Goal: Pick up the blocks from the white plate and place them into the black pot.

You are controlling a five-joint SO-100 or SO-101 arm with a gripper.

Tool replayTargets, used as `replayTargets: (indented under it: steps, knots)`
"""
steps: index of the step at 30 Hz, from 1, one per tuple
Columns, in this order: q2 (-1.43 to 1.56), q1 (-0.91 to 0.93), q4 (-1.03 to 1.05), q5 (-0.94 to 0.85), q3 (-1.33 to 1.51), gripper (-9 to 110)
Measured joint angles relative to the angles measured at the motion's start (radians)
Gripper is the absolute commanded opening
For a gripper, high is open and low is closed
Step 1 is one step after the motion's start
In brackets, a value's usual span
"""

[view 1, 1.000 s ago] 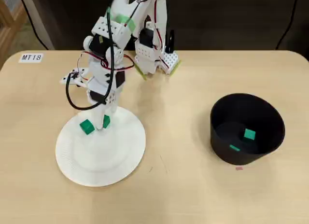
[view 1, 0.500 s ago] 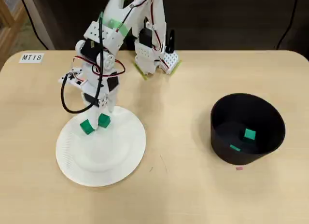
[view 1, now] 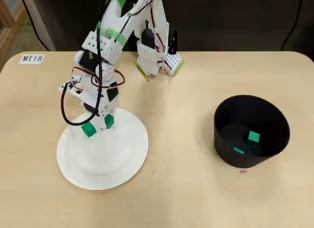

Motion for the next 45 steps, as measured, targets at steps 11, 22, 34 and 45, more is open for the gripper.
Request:
replayTargets:
  steps: [11,22,34,45]
  knots:
    - [0.225,-0.167,-0.149,0.038,-0.014,-2]
    - [0.483,-0.706,-0.313,0.117,-0.014,-2]
    - [0.526,-1.173,-0.252,0.147,0.054,-2]
    - [0.509,-1.239,-0.451,0.15,0.239,-2]
